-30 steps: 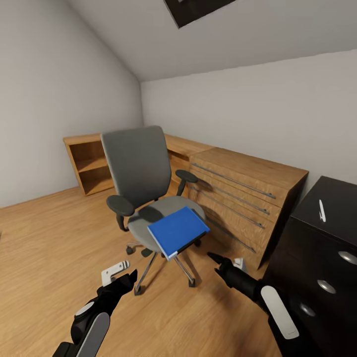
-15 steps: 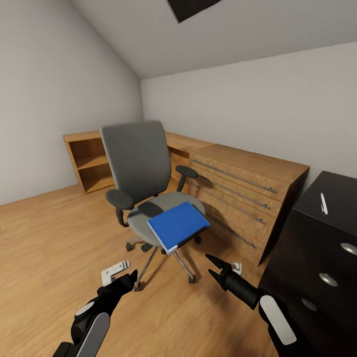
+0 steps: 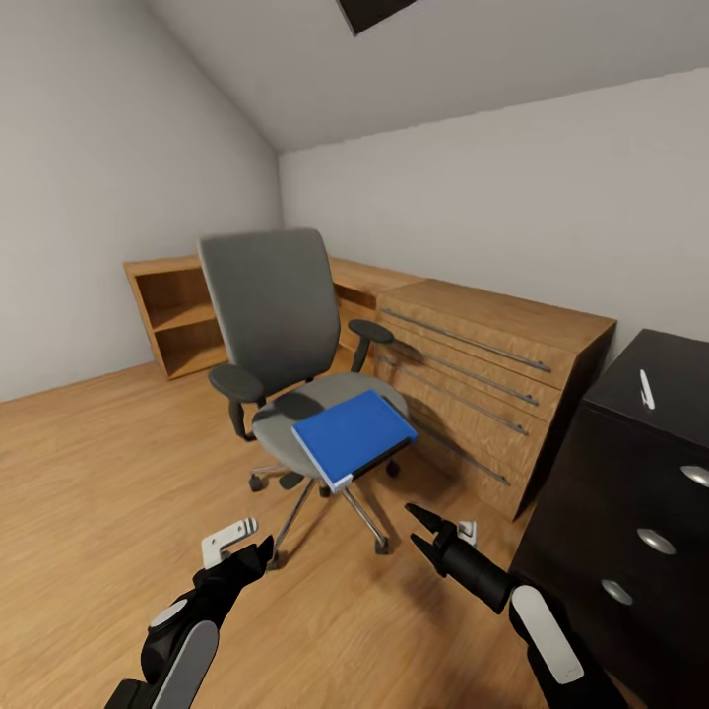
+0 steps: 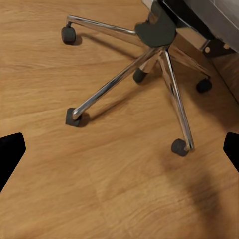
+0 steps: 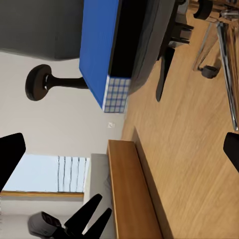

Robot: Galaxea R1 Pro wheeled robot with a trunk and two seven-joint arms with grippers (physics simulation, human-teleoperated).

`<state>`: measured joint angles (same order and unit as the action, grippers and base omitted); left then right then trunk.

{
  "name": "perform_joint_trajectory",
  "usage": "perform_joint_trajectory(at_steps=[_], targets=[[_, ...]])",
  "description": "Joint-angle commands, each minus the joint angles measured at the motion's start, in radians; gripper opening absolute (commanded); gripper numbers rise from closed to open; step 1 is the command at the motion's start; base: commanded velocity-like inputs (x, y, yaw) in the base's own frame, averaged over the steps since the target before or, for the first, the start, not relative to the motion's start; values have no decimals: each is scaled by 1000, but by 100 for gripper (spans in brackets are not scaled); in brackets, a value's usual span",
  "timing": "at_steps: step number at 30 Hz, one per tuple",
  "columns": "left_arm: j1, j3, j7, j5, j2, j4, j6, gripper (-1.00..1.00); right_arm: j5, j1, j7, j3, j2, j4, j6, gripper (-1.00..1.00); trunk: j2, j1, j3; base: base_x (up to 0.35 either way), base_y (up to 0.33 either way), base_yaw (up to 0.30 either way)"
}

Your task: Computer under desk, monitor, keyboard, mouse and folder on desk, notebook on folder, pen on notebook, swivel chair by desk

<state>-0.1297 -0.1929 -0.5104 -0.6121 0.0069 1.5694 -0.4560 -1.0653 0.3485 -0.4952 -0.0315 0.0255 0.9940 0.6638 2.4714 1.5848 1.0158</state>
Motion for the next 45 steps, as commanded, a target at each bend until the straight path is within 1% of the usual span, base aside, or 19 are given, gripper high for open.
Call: perform_joint_trajectory(at_steps=[1, 4, 5, 7, 9, 10, 14, 18, 20, 22, 26, 31, 38, 43, 45], targets=[[-1, -2, -10, -9, 1, 1, -1, 100, -5, 1, 1, -2, -3, 0, 7, 100, 8, 4, 4, 0, 0, 0], [-1, -2, -10, -9, 0, 1, -1, 100, -7, 1, 6, -3, -13, 0, 6, 100, 29, 15, 14, 0, 0, 0], [-1, -2, -10, -9, 0, 1, -1, 100, -8, 1, 6, -4, -15, 0, 5, 100, 29, 16, 17, 0, 0, 0], [-1, -2, -10, -9, 1, 1, -1, 100, -7, 2, 9, -4, -41, 2, -7, 100, 29, 16, 17, 0, 0, 0], [-1, -2, -10, -9, 1, 1, -1, 100, -6, 3, 11, -4, -59, 3, -20, 100, 29, 16, 17, 0, 0, 0], [-1, -2, -5, -9, 1, 1, -1, 100, -6, 3, 29, -4, -77, 4, -68, 100, 29, 16, 17, 0, 0, 0], [-1, -2, 0, -10, 2, 0, -1, 100, -7, 3, 39, -4, -81, 3, -81, 100, 29, 16, 17, 0, 0, 0], [-1, -8, 0, -9, 2, -10, 0, 100, -11, 3, 81, -5, -83, -1, -86, 100, 29, 16, 17, 140, 0, 0], [-1, -11, 0, -8, 2, -12, 0, 100, -23, 3, 89, -5, -82, -2, -86, 100, 29, 16, 17, 177, 0, 0], [-1, -12, -2, -9, 2, -14, 0, 100, -52, 3, 96, -4, -82, -3, -86, 100, 29, 16, 17, 76, 0, 0], [-1, -15, -3, -9, 1, -18, 0, 100, -69, 3, 111, -4, -82, -4, -85, 100, 29, 16, 17, 105, 0, 0], [-1, -16, -1, -12, 2, -21, -1, 100, -72, 3, 135, -4, -82, -4, -87, 100, 29, 16, 17, 111, 0, 0], [-1, -13, -1, -14, 2, -16, -1, 100, -73, 3, 142, -5, -81, -4, -86, 100, 29, 16, 17, 12, 0, 0], [-1, -9, -5, -15, 2, -12, -2, 100, -74, 3, 142, -5, -80, -3, -86, 100, 30, 18, 37, 2, 0, 0], [-1, -9, -6, -15, 2, -11, -2, 100, -74, 3, 142, -5, -80, -3, -86, 100, 30, 18, 37, 0, 0, 0]])
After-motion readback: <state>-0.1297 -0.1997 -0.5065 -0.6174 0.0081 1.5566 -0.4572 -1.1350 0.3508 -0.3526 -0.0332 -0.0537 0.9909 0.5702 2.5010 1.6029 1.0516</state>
